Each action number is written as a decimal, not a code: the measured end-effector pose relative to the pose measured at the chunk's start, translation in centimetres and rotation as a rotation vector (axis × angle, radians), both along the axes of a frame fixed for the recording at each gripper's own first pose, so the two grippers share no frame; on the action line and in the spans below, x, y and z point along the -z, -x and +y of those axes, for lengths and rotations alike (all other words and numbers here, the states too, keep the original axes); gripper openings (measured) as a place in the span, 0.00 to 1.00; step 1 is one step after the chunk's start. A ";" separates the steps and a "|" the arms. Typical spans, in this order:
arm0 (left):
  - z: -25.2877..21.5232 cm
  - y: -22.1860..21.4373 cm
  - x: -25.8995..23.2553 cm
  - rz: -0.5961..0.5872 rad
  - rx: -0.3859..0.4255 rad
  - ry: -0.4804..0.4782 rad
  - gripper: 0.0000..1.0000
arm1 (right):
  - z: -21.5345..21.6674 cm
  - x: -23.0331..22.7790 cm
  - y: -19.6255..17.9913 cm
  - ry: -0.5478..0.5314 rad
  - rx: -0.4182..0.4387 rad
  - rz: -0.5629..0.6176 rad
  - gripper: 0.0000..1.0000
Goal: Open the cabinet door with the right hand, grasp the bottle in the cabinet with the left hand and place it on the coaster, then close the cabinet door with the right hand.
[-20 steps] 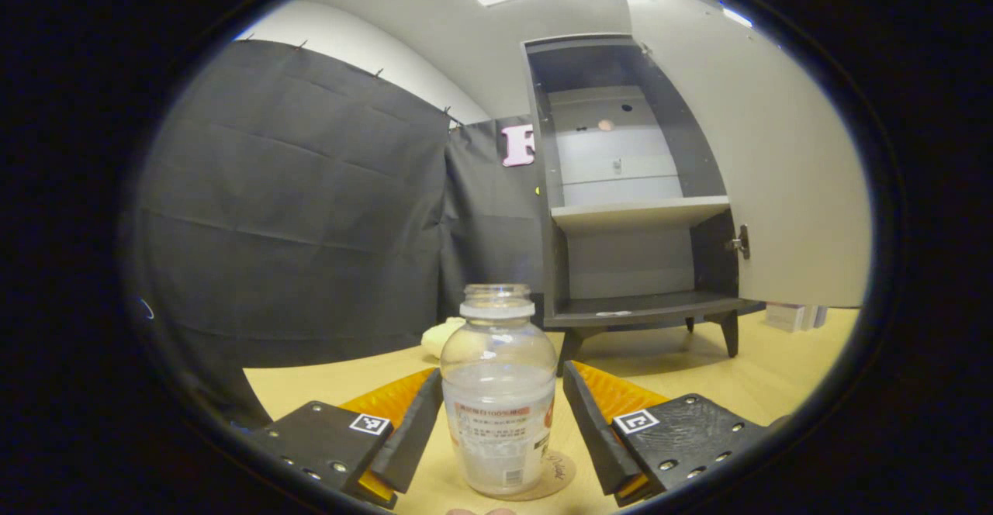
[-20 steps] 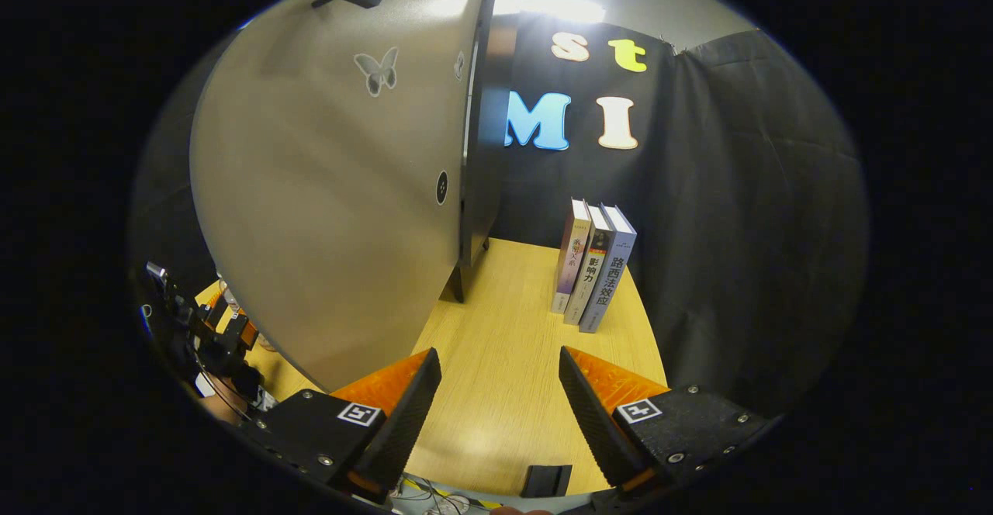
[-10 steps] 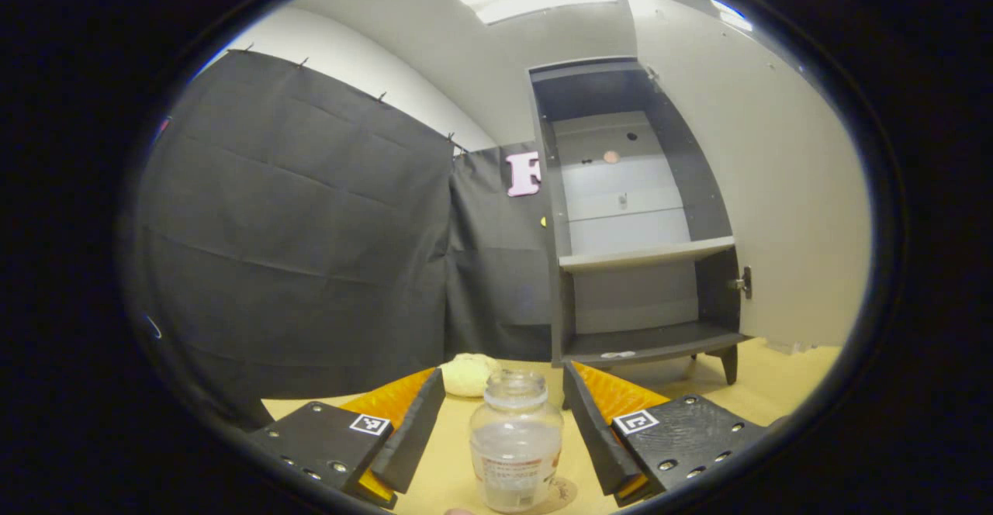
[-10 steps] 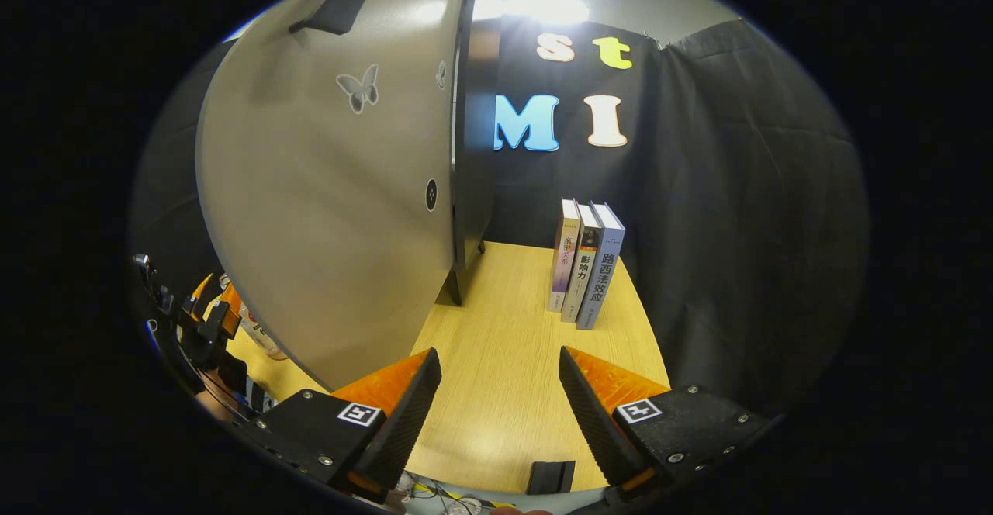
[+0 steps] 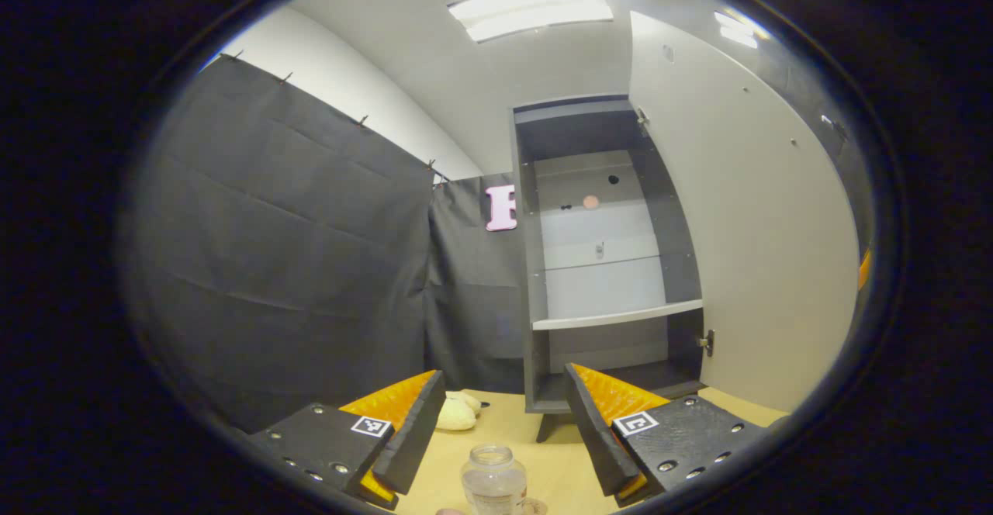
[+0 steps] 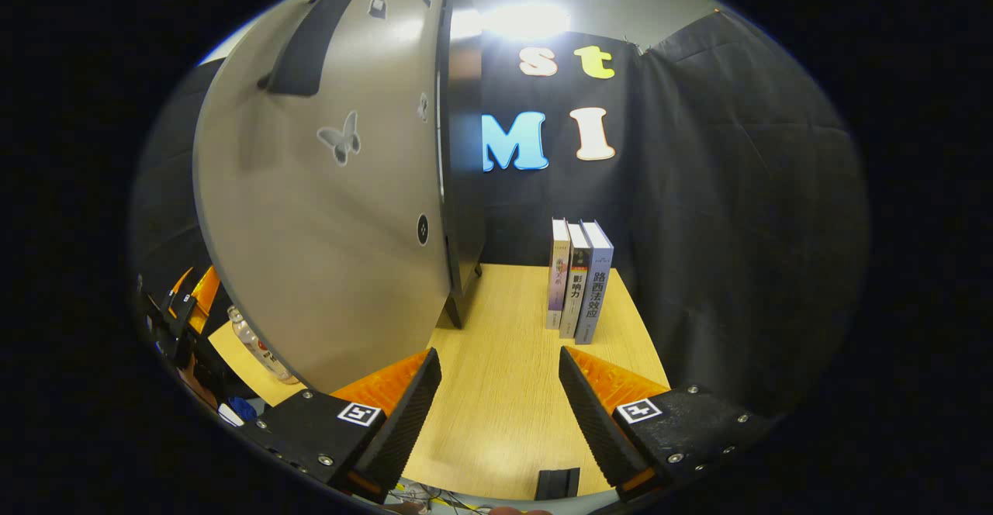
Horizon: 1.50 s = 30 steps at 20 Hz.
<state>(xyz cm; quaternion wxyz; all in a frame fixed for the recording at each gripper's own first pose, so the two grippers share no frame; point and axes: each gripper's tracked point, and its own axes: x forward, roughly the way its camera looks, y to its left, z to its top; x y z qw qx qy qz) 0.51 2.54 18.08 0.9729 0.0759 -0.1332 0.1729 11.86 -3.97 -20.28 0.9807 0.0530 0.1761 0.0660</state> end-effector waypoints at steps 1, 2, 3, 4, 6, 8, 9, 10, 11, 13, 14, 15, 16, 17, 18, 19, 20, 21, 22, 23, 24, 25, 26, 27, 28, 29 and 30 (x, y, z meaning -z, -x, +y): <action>-0.9 0.0 -0.7 0.019 0.025 0.005 0.88 | -0.3 -1.1 -0.3 -0.010 0.008 -0.020 0.94; -1.7 0.2 -1.4 0.034 0.051 0.025 0.88 | -0.6 -2.3 -0.6 -0.020 0.014 -0.043 0.94; -2.2 0.4 -2.1 0.055 0.071 0.051 0.88 | -1.0 -3.6 -0.8 -0.032 0.023 -0.069 0.94; -2.5 0.7 -2.7 0.070 0.080 0.077 0.88 | -1.4 -5.0 -1.1 -0.045 0.031 -0.098 0.94; -3.1 1.3 -4.5 0.088 0.095 0.088 0.87 | -1.9 -7.9 -1.6 -0.070 0.041 -0.144 0.94; -3.7 1.4 -6.9 0.106 0.111 0.061 0.93 | -2.2 -10.9 -2.0 -0.076 0.036 -0.192 0.94; -4.1 1.3 -8.2 0.114 0.123 0.044 0.93 | -2.1 -12.4 -1.9 -0.079 0.028 -0.221 0.92; -4.5 1.0 -9.0 0.132 0.135 0.032 0.93 | -2.0 -13.9 -1.8 -0.083 0.023 -0.248 0.94; -4.8 0.7 -9.6 0.151 0.141 0.021 0.93 | -1.8 -15.2 -1.5 -0.093 0.013 -0.273 0.94; -5.3 0.0 -11.4 0.166 0.159 -0.008 0.94 | -0.9 -17.5 -0.7 -0.115 -0.017 -0.311 0.94; -5.6 0.0 -12.3 0.166 0.159 -0.023 0.94 | -0.6 -18.5 -0.4 -0.123 -0.026 -0.329 0.94; -5.9 -0.1 -12.9 0.167 0.164 -0.032 0.94 | -0.2 -19.5 0.1 -0.133 -0.042 -0.352 0.94; -6.3 0.0 -13.4 0.168 0.176 -0.030 0.94 | 0.8 -20.4 0.5 -0.141 -0.066 -0.375 0.94; -6.7 0.1 -13.7 0.168 0.185 -0.024 0.94 | 1.8 -21.1 1.0 -0.145 -0.095 -0.396 0.92; -6.9 0.2 -14.1 0.170 0.191 -0.017 0.94 | 1.7 -21.4 1.2 -0.105 -0.080 -0.412 0.92; -6.9 0.4 -14.2 0.180 0.195 -0.012 0.94 | 1.7 -21.7 1.2 -0.065 -0.077 -0.434 0.93; -7.0 0.6 -14.4 0.189 0.203 -0.010 0.82 | 2.1 -21.8 1.2 -0.042 -0.076 -0.444 0.89; -6.9 0.8 -14.5 0.193 0.205 -0.011 0.94 | 2.8 -21.5 1.2 -0.047 -0.080 -0.435 0.93; -6.6 0.9 -14.7 0.193 0.209 -0.012 0.94 | 3.7 -21.4 1.2 -0.068 -0.090 -0.423 0.92; -6.1 0.7 -14.8 0.192 0.214 -0.009 0.94 | 4.7 -21.3 1.1 -0.088 -0.105 -0.411 0.92; -5.7 0.5 -14.8 0.193 0.219 -0.005 0.94 | 5.5 -21.4 1.0 -0.105 -0.120 -0.402 0.92; -5.0 0.2 -14.8 0.194 0.221 -0.001 0.94 | 6.5 -21.5 1.0 -0.116 -0.133 -0.395 0.92; -4.5 0.2 -14.8 0.197 0.220 -0.001 0.94 | 7.6 -21.7 1.0 -0.124 -0.144 -0.393 0.92; -3.5 0.1 -15.0 0.196 0.217 0.000 0.94 | 8.7 -21.8 0.9 -0.128 -0.153 -0.393 0.92; -2.5 0.0 -15.2 0.200 0.214 -0.001 0.94 | 10.0 -22.0 0.9 -0.134 -0.160 -0.392 0.93; -1.3 -0.1 -15.2 0.201 0.209 0.000 0.94 | 11.2 -21.9 0.3 -0.139 -0.166 -0.392 0.93; -0.3 -0.2 -15.3 0.202 0.207 0.001 0.88 | 12.6 -22.0 0.0 -0.146 -0.174 -0.393 0.93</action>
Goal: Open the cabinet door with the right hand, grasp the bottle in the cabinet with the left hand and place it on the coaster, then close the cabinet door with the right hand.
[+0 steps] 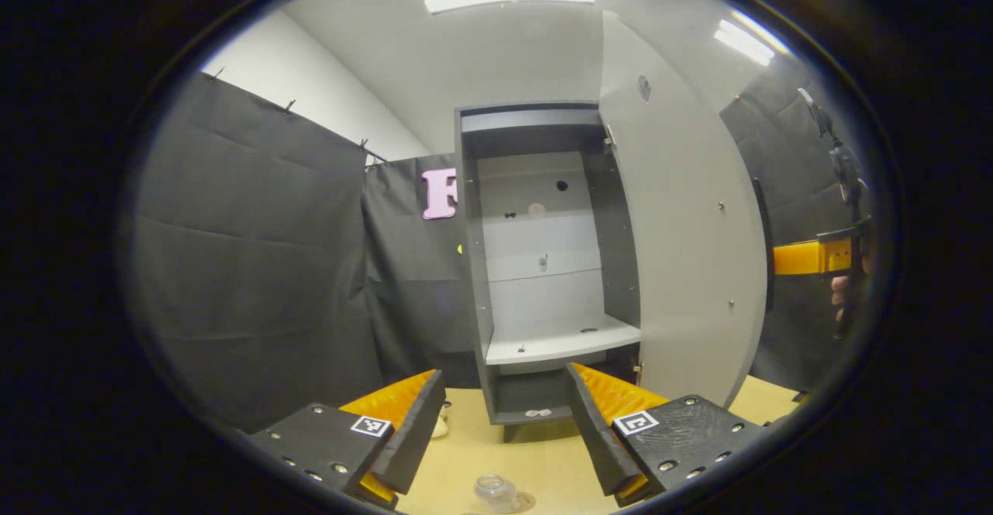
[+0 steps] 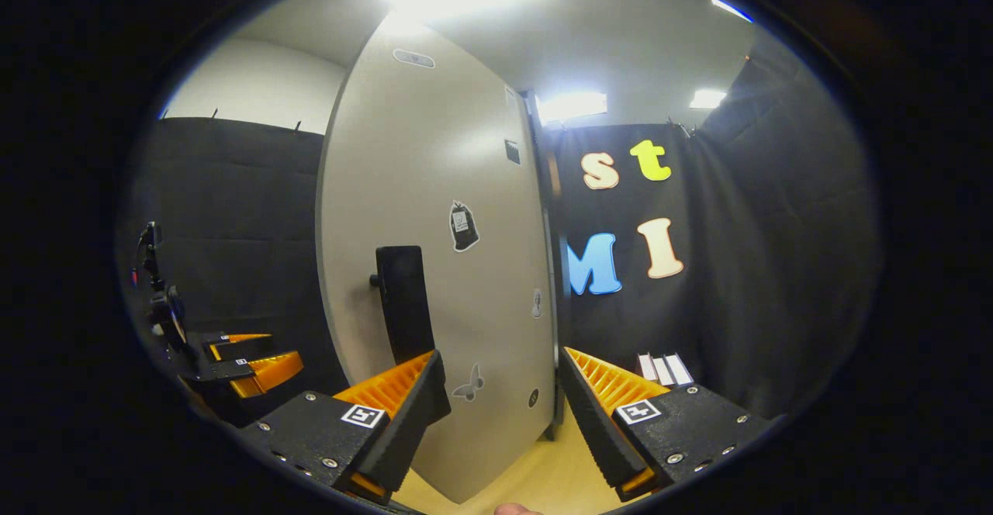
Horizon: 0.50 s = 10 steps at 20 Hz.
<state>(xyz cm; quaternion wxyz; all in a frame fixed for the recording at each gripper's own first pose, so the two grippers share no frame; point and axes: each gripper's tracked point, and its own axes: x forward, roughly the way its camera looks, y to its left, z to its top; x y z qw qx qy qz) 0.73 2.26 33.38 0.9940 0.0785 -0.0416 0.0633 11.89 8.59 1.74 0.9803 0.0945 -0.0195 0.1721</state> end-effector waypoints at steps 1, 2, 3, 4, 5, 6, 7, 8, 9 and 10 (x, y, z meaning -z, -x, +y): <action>0.9 -0.2 0.1 0.005 -0.001 -0.001 0.88 | 1.6 -0.2 -0.2 -0.007 -0.011 0.000 0.93; 2.0 -0.2 0.3 0.015 -0.005 -0.003 0.88 | 3.2 -0.4 -0.5 -0.012 -0.024 0.000 0.92; 3.2 -0.3 0.5 0.024 -0.009 -0.007 0.88 | 4.9 -0.6 -0.9 -0.013 -0.039 -0.004 0.92; 4.2 -0.4 0.7 0.028 -0.008 -0.013 0.88 | 6.4 -0.9 -1.4 -0.013 -0.053 -0.009 0.92; 5.1 -0.4 0.7 0.032 -0.009 -0.016 0.88 | 8.0 -1.0 -2.1 -0.018 -0.066 -0.012 0.92; 6.0 -0.5 0.9 0.034 -0.005 -0.017 0.88 | 9.6 -1.2 -2.8 -0.022 -0.079 -0.014 0.89; 6.8 -0.8 1.1 0.038 0.001 -0.020 0.88 | 11.0 -1.2 -3.6 -0.026 -0.091 -0.009 0.92; 7.6 -0.9 1.1 0.037 -0.001 -0.027 0.88 | 12.0 -1.1 -4.4 -0.030 -0.093 0.000 0.93; 8.3 -1.1 1.1 0.032 -0.001 -0.031 0.88 | 12.7 -1.1 -5.1 -0.034 -0.087 0.003 0.93; 8.8 -1.6 0.9 0.024 -0.002 -0.033 0.90 | 13.1 -1.0 -5.7 -0.031 -0.077 0.008 0.93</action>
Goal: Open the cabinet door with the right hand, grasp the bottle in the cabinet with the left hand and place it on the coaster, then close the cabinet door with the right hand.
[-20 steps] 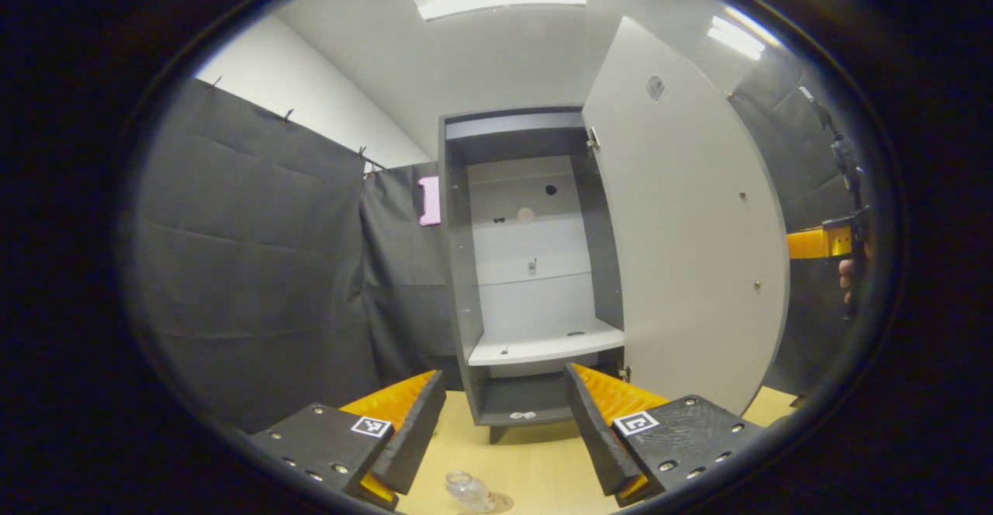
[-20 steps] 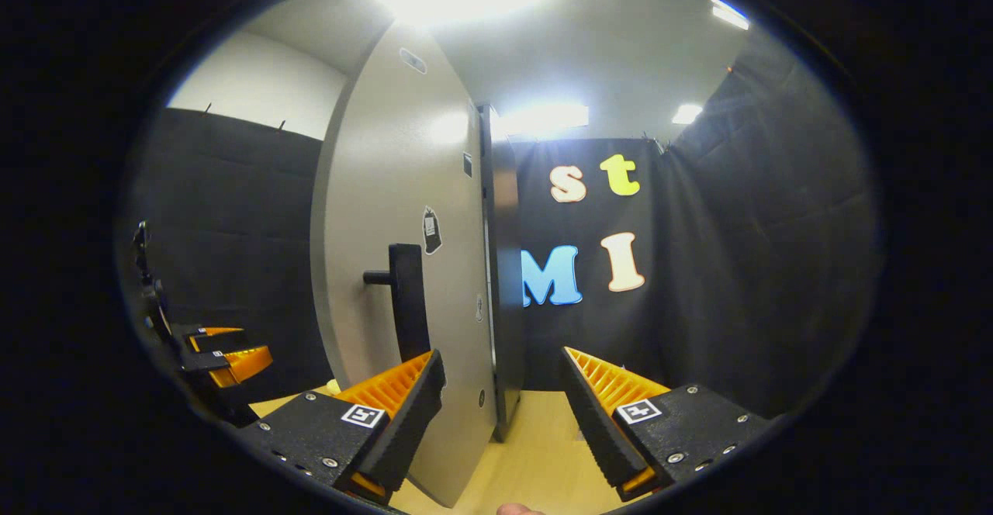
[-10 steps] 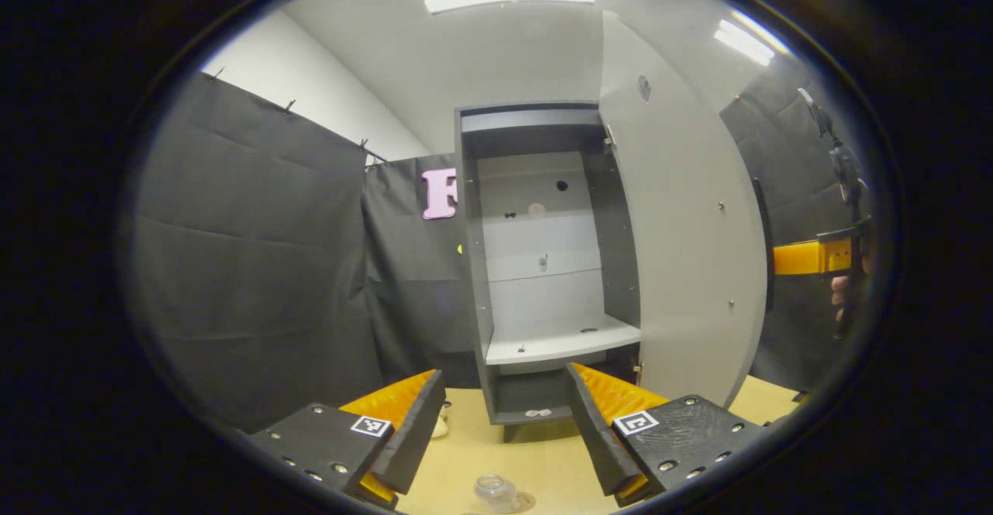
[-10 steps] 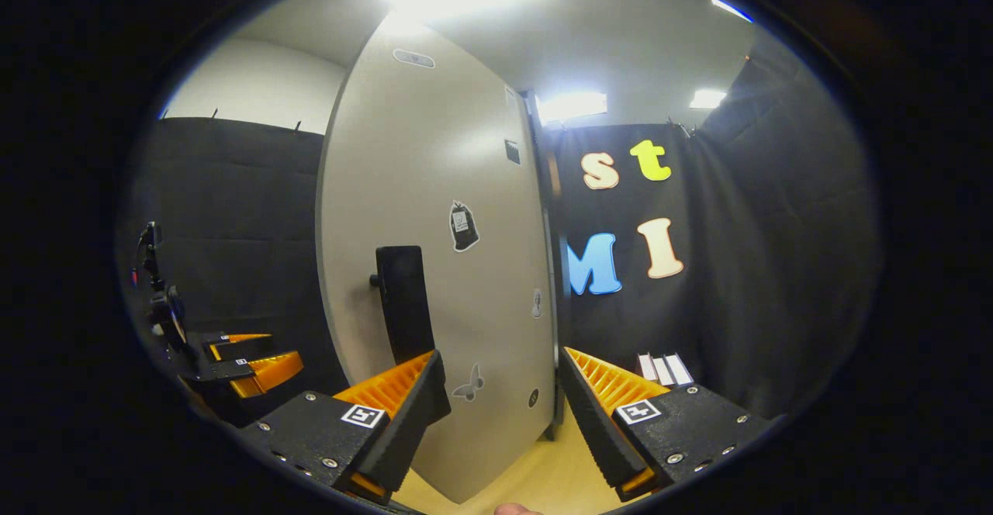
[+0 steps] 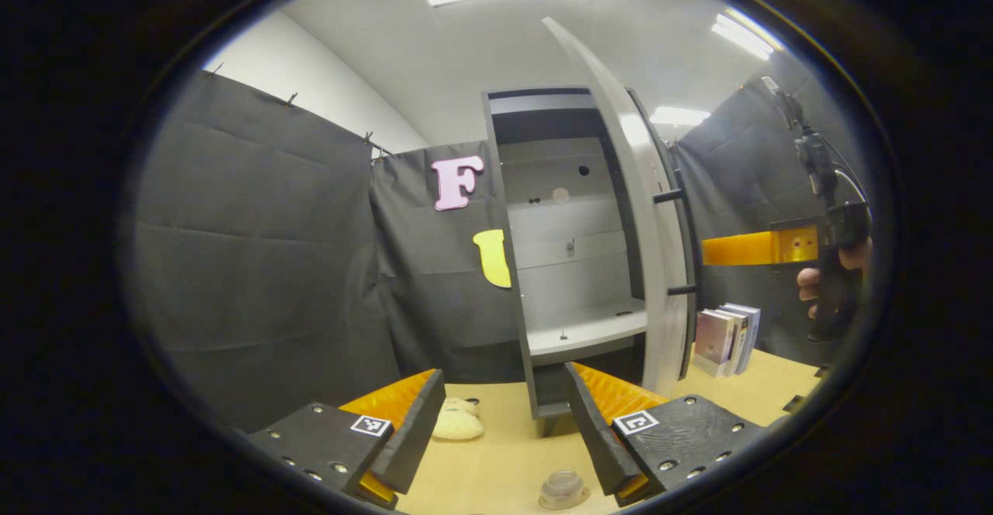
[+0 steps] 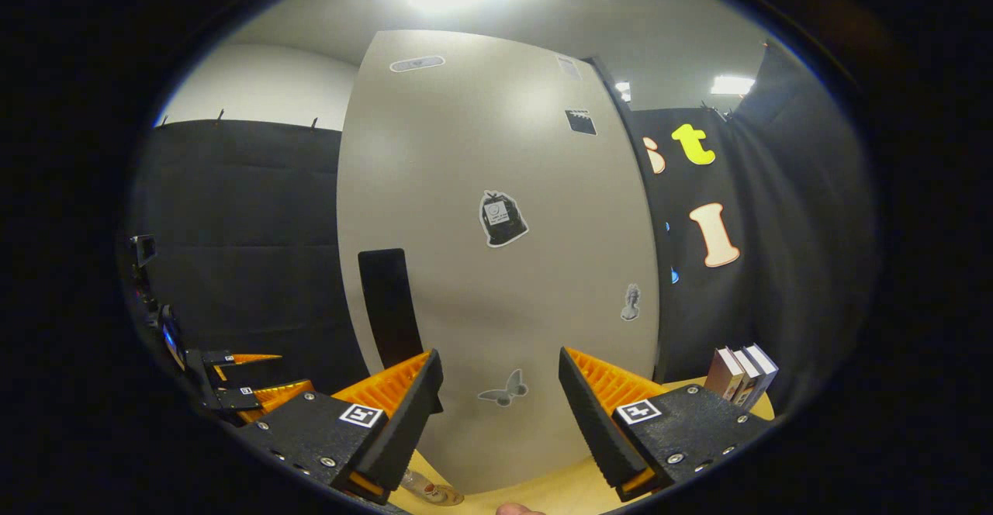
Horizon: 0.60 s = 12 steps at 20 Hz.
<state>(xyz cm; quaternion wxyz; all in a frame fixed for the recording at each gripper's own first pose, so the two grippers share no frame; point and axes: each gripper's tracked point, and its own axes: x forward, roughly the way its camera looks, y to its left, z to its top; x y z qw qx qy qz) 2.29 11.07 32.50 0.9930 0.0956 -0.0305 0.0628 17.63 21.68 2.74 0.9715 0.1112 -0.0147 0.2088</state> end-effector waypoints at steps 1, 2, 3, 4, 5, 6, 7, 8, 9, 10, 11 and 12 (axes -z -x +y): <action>0.3 -0.6 0.1 -0.003 0.002 0.005 0.86 | 0.1 0.2 -0.7 0.005 0.016 0.008 0.94; 0.3 -1.2 0.2 -0.003 0.010 0.016 0.88 | 0.2 0.5 -1.3 0.008 0.029 0.013 0.94; 0.1 -1.6 0.3 -0.006 0.017 0.028 0.88 | 0.0 0.5 -1.7 0.009 0.049 0.014 0.93; -0.2 -2.3 0.4 -0.005 0.026 0.041 0.88 | -0.3 0.4 -1.8 0.014 0.080 0.014 0.93; -0.6 -3.1 0.7 0.000 0.038 0.057 0.88 | -1.1 0.3 -2.0 0.024 0.127 0.009 0.93; -1.3 -4.0 0.9 0.009 0.052 0.071 0.88 | -2.3 0.6 -2.3 0.053 0.191 0.010 0.94; -1.8 -4.9 1.0 0.013 0.051 0.077 0.88 | -3.1 0.9 -2.7 0.082 0.237 0.011 0.94; -2.1 -5.7 1.1 0.015 0.037 0.077 0.88 | -3.3 1.3 -3.1 0.100 0.265 0.013 0.91; -2.6 -6.6 1.1 0.021 0.030 0.081 0.88 | -3.4 1.6 -3.5 0.105 0.276 0.017 0.94; -3.3 -7.7 1.1 0.026 0.030 0.090 0.88 | -3.3 2.0 -4.0 0.105 0.280 0.025 0.94; -4.0 -8.8 1.1 0.035 0.027 0.099 0.88 | -3.4 2.4 -4.4 0.106 0.289 0.031 0.94; -4.9 -10.0 1.4 0.050 0.032 0.107 0.88 | -3.6 2.4 -4.9 0.118 0.297 0.027 0.94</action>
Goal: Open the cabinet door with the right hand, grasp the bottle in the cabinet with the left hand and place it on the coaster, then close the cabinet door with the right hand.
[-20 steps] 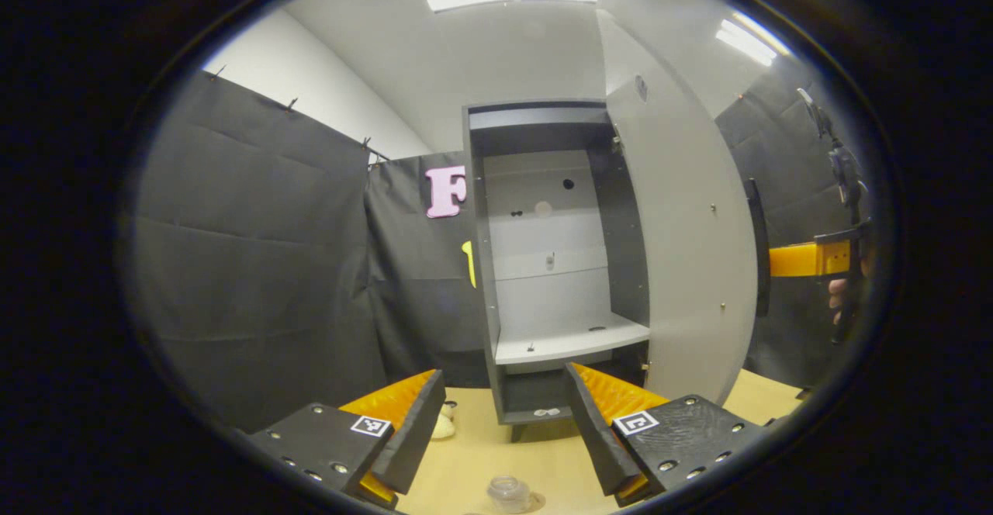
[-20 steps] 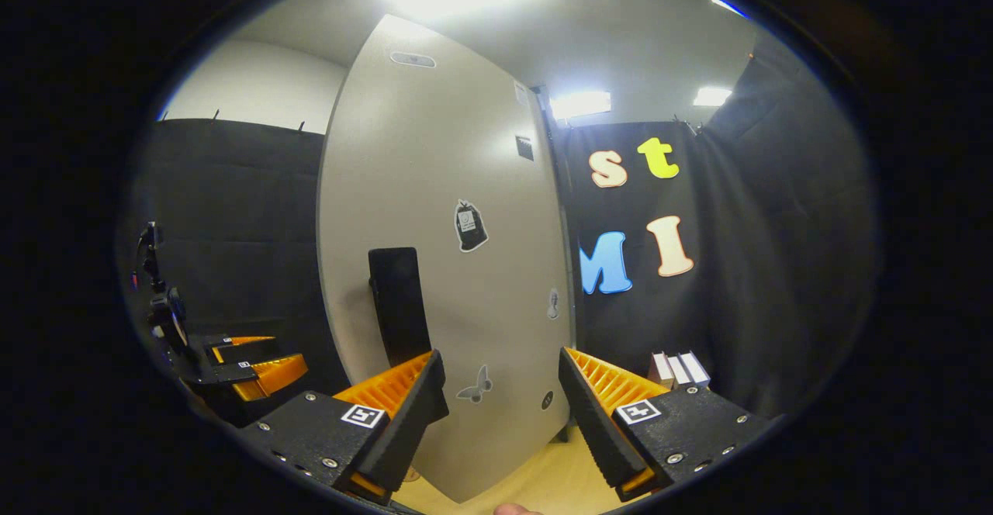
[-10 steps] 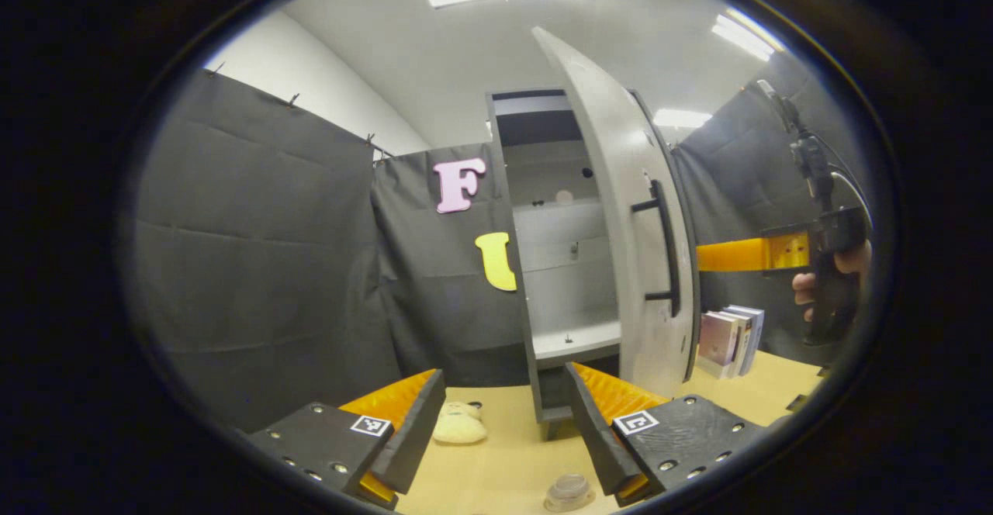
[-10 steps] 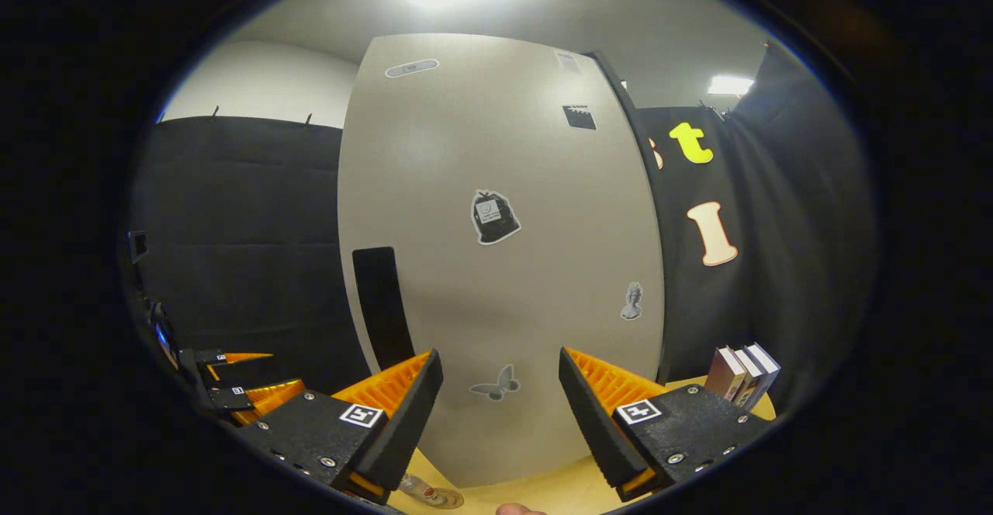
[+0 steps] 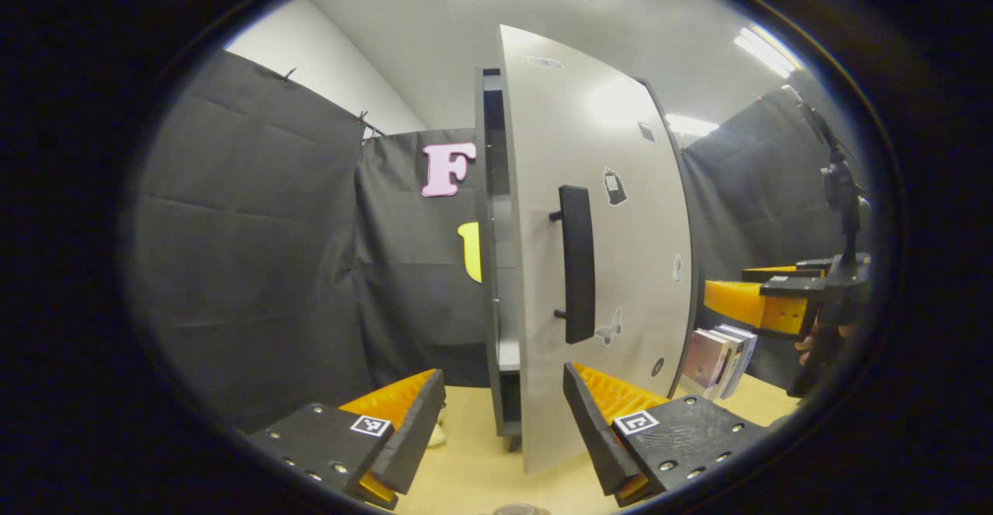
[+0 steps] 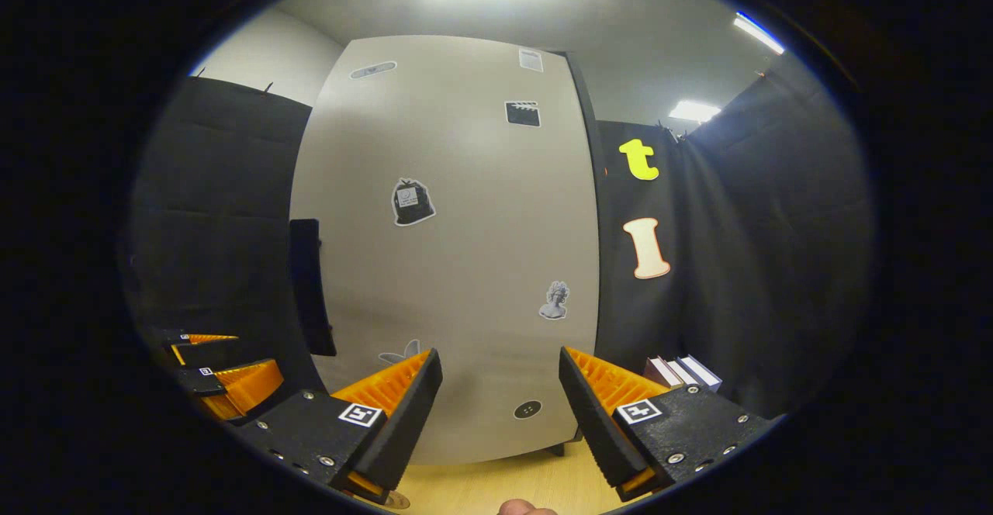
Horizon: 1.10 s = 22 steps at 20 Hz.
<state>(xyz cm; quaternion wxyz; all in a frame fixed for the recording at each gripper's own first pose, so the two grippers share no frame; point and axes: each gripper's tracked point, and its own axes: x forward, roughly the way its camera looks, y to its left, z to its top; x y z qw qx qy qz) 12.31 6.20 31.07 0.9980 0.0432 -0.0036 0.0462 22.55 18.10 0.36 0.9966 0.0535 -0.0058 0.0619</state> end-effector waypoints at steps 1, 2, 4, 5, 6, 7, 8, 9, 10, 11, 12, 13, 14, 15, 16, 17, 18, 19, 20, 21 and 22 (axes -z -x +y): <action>-1.0 -1.1 0.2 0.012 0.009 0.004 0.91 | -0.2 0.0 -0.5 0.017 0.013 -0.001 0.94; -2.1 -2.0 0.4 0.024 0.023 0.003 0.88 | -0.3 0.2 -1.0 0.035 0.024 -0.003 0.92; -3.8 -2.9 0.7 0.038 0.049 0.012 0.88 | 0.1 -0.1 -1.7 0.065 0.023 -0.033 0.94; -4.4 -3.4 0.9 0.047 0.053 0.024 0.88 | 0.3 -0.5 -1.9 0.077 0.017 -0.059 0.94; -4.9 -3.7 1.1 0.046 0.052 0.036 0.88 | 0.8 -0.7 -2.0 0.083 0.003 -0.084 0.94; -5.3 -4.1 1.4 0.040 0.045 0.044 0.88 | 1.2 -0.7 -2.1 0.086 -0.012 -0.101 0.94; -5.5 -4.3 1.5 0.035 0.039 0.047 0.88 | 1.4 -0.4 -2.2 0.088 -0.027 -0.113 0.94; -5.8 -4.6 1.7 0.032 0.038 0.046 0.88 | 1.6 -0.1 -2.2 0.091 -0.036 -0.116 0.94; -6.0 -4.6 1.8 0.036 0.030 0.036 0.88 | 1.7 0.4 -2.3 0.091 -0.045 -0.108 0.94; -5.9 -4.3 1.8 0.038 0.017 0.022 0.88 | 2.0 0.9 -2.5 0.088 -0.060 -0.098 0.94; -5.9 -4.3 1.7 0.035 0.007 0.013 0.88 | 2.3 1.2 -2.6 0.089 -0.069 -0.087 0.94; -5.8 -4.2 1.7 0.033 0.000 0.009 0.88 | 2.6 1.4 -2.5 0.088 -0.080 -0.077 0.94; -5.8 -4.1 1.6 0.031 -0.002 0.008 0.88 | 3.0 1.5 -2.5 0.091 -0.088 -0.070 0.94; -5.8 -4.1 1.6 0.030 0.002 0.009 0.88 | 3.1 1.4 -2.4 0.094 -0.089 -0.068 0.94; -5.8 -4.1 1.3 0.022 0.011 0.007 0.88 | 3.2 1.3 -2.4 0.093 -0.088 -0.073 0.94; -5.8 -4.0 1.1 0.014 0.019 0.005 0.88 | 3.2 1.3 -2.3 0.089 -0.080 -0.077 0.94; -5.8 -4.0 1.2 0.021 0.020 0.003 0.88 | 3.2 1.4 -2.3 0.087 -0.076 -0.067 0.92; -5.9 -3.9 1.1 0.018 0.022 0.001 0.88 | 3.3 1.5 -2.1 0.083 -0.075 -0.060 0.94; -5.9 -3.9 0.8 0.008 0.023 0.002 0.88 | 3.4 1.2 -2.1 0.074 -0.075 -0.063 0.94; -6.0 -3.7 0.6 0.002 0.021 0.005 0.88 | 3.5 0.9 -2.0 0.070 -0.075 -0.069 0.94; -6.0 -3.5 0.4 0.000 0.021 0.006 0.88 | 3.4 1.0 -1.9 0.074 -0.067 -0.067 0.94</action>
